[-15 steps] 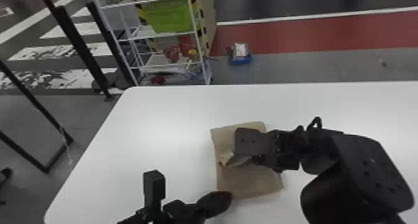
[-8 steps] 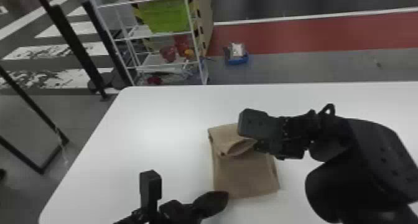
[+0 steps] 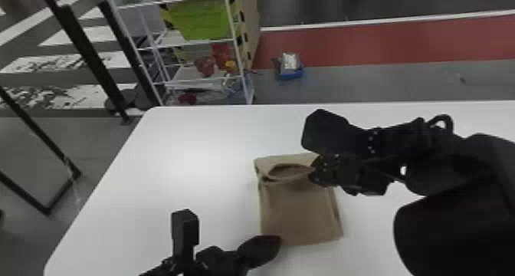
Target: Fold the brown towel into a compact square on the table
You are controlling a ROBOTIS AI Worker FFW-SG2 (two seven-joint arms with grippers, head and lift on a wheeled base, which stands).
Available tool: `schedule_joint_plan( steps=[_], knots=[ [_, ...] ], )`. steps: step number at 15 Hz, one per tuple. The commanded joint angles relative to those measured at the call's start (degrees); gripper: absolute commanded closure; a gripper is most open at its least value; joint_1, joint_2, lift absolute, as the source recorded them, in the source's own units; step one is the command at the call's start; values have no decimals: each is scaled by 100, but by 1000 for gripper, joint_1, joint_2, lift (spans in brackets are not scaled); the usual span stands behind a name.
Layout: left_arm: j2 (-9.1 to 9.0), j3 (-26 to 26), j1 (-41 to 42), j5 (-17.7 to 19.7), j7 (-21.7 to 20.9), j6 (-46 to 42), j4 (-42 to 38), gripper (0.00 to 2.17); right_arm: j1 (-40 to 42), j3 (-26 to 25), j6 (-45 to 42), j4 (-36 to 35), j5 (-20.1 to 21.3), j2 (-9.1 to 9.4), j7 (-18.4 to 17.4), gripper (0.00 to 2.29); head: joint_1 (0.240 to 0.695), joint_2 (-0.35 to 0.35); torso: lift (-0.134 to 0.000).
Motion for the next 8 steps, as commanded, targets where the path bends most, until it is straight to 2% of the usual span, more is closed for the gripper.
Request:
schedule_joint_plan(
  steps=[1, 8],
  knots=[
    [-2, -32, -7, -24, 10, 3, 9, 1936, 131, 64, 370, -341, -82, -178, 63, 1649, 695, 223, -124],
    [-11, -67, -25, -68, 19, 3, 18, 1936, 448, 337, 616, -587, -108, -485, 335, 1649, 695, 215, -124]
  ],
)
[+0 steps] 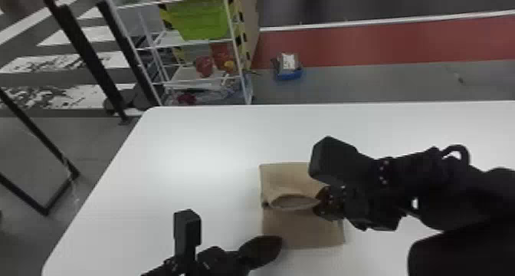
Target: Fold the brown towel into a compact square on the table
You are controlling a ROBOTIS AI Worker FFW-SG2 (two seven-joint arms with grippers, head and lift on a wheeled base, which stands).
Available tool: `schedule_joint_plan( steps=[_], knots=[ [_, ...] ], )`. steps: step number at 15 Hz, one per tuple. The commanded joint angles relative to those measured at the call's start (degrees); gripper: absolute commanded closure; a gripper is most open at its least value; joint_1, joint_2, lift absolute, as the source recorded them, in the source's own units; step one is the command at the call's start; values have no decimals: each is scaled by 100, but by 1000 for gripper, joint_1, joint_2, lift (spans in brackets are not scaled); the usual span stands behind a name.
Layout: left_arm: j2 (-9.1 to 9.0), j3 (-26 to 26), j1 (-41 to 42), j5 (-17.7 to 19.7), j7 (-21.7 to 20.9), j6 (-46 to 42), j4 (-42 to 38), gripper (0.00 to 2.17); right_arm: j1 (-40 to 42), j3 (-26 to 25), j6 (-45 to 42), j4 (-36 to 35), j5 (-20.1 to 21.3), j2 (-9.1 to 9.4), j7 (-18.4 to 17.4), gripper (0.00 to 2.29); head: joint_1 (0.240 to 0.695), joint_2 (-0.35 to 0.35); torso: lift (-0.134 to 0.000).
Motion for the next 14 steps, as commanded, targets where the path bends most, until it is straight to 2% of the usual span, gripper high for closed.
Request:
schedule_joint_plan(
  steps=[1, 3, 7, 12, 14],
  knots=[
    [-1, 8, 0, 0, 8, 0, -7, 1936, 72, 94, 11, -7, -9, -80, 64, 1649, 695, 216, -124],
    [-1, 8, 0, 0, 17, 0, -7, 1936, 98, 173, -25, 2, -44, -133, 231, 1649, 695, 220, -124],
    [-1, 0, 0, 0, 17, 0, -25, 1936, 55, 243, -42, 274, -61, -151, 258, 1649, 695, 230, -124],
    [-1, 0, 0, 0, 26, 0, -16, 1936, -69, 401, -306, 951, -9, 60, 239, 1649, 695, 225, -124],
    [-1, 26, 0, 0, 8, 0, -7, 1936, -112, 392, -323, 1012, 35, 139, 72, 1649, 695, 233, -124]
  ],
)
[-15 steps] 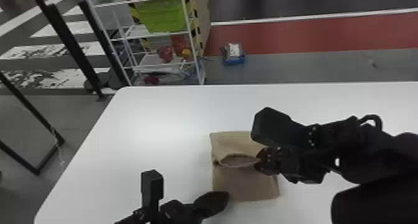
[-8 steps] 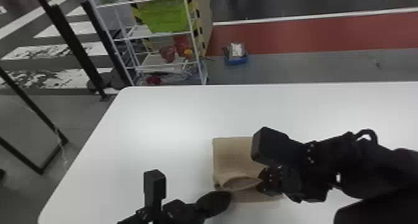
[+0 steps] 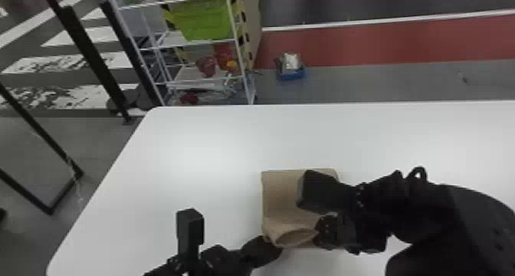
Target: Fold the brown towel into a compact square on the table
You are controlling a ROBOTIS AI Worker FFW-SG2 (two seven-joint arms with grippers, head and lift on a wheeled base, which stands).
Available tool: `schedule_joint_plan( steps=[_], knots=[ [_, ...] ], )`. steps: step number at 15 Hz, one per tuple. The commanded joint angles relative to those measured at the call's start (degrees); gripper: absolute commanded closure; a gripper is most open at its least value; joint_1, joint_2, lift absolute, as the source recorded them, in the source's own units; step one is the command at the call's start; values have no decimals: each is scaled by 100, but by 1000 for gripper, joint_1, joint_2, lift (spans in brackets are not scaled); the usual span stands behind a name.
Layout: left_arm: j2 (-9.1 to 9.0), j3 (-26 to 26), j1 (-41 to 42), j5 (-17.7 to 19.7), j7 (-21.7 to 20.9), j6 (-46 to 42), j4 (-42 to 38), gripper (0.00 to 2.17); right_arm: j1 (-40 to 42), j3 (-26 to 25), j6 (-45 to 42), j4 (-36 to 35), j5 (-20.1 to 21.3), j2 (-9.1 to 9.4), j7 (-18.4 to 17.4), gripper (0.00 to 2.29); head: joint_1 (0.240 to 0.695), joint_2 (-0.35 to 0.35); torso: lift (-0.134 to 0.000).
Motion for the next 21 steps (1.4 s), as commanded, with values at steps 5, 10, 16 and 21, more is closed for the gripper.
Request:
schedule_joint_plan(
  steps=[5, 10, 16, 21],
  knots=[
    [9, 45, 9, 0, -33, -9, 16, 1936, -66, -140, 95, -131, 124, 71, -191, 1649, 695, 237, -124],
    [0, 36, 0, 0, -51, -9, 16, 1936, -216, -158, 165, -456, 327, 62, -243, 1649, 695, 226, -124],
    [9, 54, 18, 9, -77, -9, -19, 1936, -216, 203, 288, -139, 432, 71, -156, 1649, 695, 233, -124],
    [9, 54, 35, 35, -95, -9, -37, 1936, -181, 220, 200, 177, 441, 141, -261, 1649, 695, 233, -124]
  ],
)
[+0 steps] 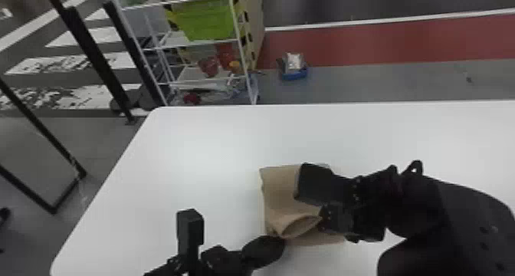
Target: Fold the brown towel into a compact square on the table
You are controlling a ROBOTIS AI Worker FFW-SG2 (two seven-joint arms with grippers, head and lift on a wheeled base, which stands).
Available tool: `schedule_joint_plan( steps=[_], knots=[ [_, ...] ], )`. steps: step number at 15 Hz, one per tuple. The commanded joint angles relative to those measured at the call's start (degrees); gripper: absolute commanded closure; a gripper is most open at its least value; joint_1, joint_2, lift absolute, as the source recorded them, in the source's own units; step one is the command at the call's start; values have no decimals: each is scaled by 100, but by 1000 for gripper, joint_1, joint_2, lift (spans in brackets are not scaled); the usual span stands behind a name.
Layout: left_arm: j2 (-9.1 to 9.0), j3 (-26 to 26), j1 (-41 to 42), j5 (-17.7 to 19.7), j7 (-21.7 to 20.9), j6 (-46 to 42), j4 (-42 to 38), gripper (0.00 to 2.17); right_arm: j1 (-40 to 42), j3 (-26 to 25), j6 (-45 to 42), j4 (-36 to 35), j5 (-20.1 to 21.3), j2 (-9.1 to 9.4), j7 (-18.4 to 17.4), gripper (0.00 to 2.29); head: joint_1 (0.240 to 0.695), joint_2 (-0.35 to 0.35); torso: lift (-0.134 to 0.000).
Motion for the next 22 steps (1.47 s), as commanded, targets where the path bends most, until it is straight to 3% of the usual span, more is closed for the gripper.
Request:
schedule_joint_plan(
  steps=[1, 6, 9, 13, 18, 19, 21, 22],
  knots=[
    [-2, 5, 24, 15, 0, 0, -23, 1936, 3, 23, -63, 144, -26, 67, -19, 1649, 695, 232, -124],
    [-10, 383, 235, 209, -18, -140, -322, 1936, -23, 23, -98, 311, -70, 260, -63, 1649, 695, 256, -124],
    [-19, 901, 393, 543, -53, -351, -621, 1936, -32, -39, -116, 355, -114, 269, -98, 1649, 695, 300, -124],
    [-133, 1112, 525, 1096, -150, -791, -779, 1936, -41, -48, -134, 452, -123, 357, -168, 1649, 695, 346, -124],
    [-125, 462, 288, 771, -62, -791, -366, 1936, 12, -74, -63, 426, -123, 375, -107, 1639, 695, 320, -124],
    [-125, 330, 200, 683, -44, -808, -226, 1936, 30, -92, -63, 399, -131, 375, -107, 1467, 695, 310, -124],
    [-125, 172, 112, 578, -9, -826, -76, 1936, 30, -92, -81, 391, -131, 366, -116, 1362, 695, 280, -124],
    [-125, 137, 86, 525, 35, -826, -15, 1936, 47, -92, -81, 399, -131, 366, -124, 1133, 695, 273, -124]
  ],
)
